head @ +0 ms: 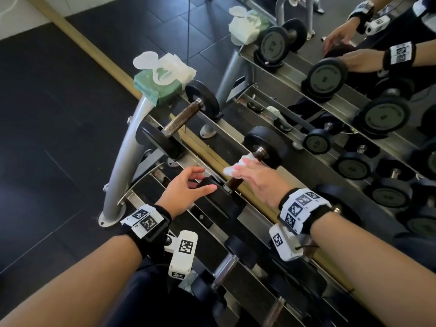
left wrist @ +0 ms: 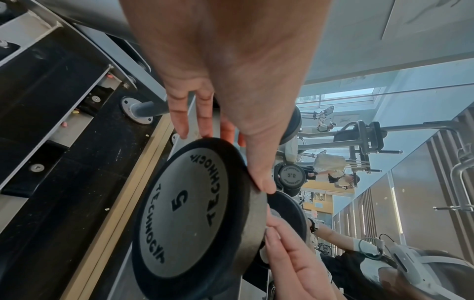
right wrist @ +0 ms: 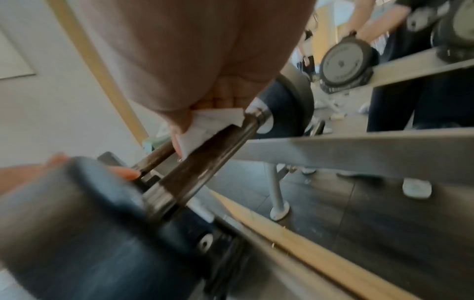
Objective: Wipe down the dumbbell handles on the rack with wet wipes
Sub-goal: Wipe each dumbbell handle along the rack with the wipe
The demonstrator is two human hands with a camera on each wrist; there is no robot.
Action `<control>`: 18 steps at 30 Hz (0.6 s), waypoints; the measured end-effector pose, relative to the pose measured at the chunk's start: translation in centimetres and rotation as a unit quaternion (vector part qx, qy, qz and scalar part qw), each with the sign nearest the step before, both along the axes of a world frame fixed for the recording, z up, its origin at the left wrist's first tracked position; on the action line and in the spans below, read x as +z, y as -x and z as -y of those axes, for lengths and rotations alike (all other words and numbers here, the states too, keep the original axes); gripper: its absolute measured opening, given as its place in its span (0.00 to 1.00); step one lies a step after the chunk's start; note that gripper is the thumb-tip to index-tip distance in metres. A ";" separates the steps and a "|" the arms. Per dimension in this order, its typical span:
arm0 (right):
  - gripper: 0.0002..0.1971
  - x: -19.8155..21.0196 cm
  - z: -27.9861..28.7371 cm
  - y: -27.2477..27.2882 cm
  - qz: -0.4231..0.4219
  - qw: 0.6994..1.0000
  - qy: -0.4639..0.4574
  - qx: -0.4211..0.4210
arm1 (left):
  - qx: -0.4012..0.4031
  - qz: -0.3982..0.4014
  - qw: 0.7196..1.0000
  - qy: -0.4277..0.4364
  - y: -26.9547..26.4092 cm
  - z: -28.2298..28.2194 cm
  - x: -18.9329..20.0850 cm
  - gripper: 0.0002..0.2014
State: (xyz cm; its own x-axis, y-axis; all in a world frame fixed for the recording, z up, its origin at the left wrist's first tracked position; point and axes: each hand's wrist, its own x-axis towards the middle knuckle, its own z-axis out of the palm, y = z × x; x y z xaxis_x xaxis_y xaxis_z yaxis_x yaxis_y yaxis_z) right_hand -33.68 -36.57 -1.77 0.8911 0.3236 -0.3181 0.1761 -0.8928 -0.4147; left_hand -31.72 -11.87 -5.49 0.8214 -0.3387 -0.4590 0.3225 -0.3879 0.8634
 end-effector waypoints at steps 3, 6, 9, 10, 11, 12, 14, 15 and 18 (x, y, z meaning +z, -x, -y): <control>0.17 0.1 -0.7 0.9 -0.027 0.996 -0.071 -0.044 | 0.000 0.001 1.000 -0.001 0.0 0.0 -0.1 0.30; 0.13 1.6 -1.1 0.0 -0.051 0.977 -0.159 -0.132 | 0.001 0.001 1.000 0.002 0.2 -0.1 -0.1 0.29; 0.14 3.2 -0.9 -2.7 -0.007 0.962 -0.204 -0.181 | 0.001 0.003 1.000 0.006 0.3 -0.1 -0.2 0.29; 0.14 3.6 -0.8 -3.6 0.022 0.964 -0.199 -0.177 | 0.003 0.003 1.000 0.007 0.3 -0.1 -0.2 0.29; 0.14 3.9 -0.6 -4.4 0.051 0.970 -0.179 -0.157 | 0.005 0.003 1.000 0.008 0.3 -0.1 -0.2 0.29; 0.13 4.2 -0.3 -5.2 0.076 0.979 -0.144 -0.121 | 0.006 0.003 1.000 0.009 0.3 -0.1 -0.2 0.30; 0.11 4.6 0.3 -6.2 0.100 0.994 -0.042 -0.024 | 0.009 0.004 1.000 0.010 0.4 -0.1 -0.2 0.30; 0.10 4.6 0.5 -6.4 0.094 0.995 0.020 0.027 | 0.010 0.005 1.000 0.009 0.5 -0.1 -0.3 0.30; 0.08 3.5 0.5 -6.0 0.054 0.976 0.158 0.140 | 0.007 0.008 1.000 0.007 0.7 -0.1 -0.3 0.29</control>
